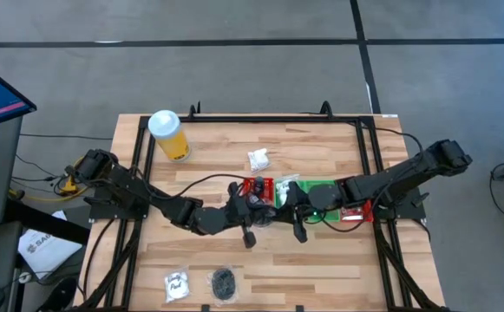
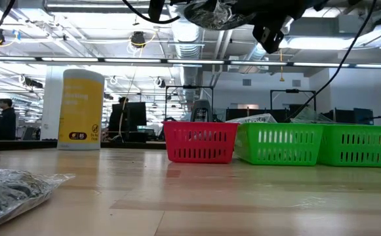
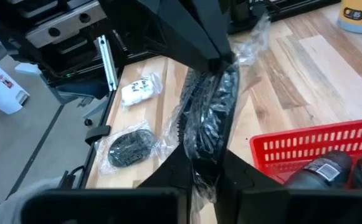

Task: Pick & Place Travel size toiletries
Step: Put the black hairbrush into the right green bin

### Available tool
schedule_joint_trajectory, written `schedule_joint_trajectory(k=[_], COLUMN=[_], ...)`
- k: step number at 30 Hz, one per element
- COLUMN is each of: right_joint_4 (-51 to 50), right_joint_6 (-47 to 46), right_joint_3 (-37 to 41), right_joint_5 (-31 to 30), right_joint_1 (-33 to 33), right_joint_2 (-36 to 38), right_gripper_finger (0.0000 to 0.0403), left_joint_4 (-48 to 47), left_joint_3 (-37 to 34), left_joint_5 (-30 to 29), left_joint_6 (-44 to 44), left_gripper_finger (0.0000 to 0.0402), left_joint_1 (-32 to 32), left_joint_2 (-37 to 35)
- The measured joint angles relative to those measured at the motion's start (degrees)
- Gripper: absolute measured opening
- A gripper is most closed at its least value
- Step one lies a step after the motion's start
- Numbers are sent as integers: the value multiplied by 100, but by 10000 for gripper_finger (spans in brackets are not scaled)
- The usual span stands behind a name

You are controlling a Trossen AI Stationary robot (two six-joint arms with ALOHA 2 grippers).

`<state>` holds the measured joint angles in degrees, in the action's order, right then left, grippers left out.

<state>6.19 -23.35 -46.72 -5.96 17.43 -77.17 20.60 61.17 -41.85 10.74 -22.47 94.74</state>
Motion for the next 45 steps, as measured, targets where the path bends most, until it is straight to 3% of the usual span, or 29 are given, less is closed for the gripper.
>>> schedule_joint_trajectory(k=[6,12,22,36,45], right_joint_4=[-145,-645,-2540,-5254,-6735], right_joint_6=[130,146,-229,-1484,-2473], right_joint_3=[0,-4,-4,-4,-4], right_joint_5=[9,-54,-266,-1011,-1424], right_joint_1=[-2,-3,-26,-26,-22], right_joint_2=[114,392,1158,2082,1921], right_gripper_finger=[16,16,16,16,16], left_joint_4=[14,-3,-153,-159,-170], left_joint_3=[-2,-2,-9,-9,-9], left_joint_5=[6,-9,-26,-15,-13], left_joint_6=[-156,-184,-191,-128,22], left_gripper_finger=[5,35,81,86,86], left_joint_1=[-10,-10,-10,-49,-47], left_joint_2=[0,-3,2,2,2])
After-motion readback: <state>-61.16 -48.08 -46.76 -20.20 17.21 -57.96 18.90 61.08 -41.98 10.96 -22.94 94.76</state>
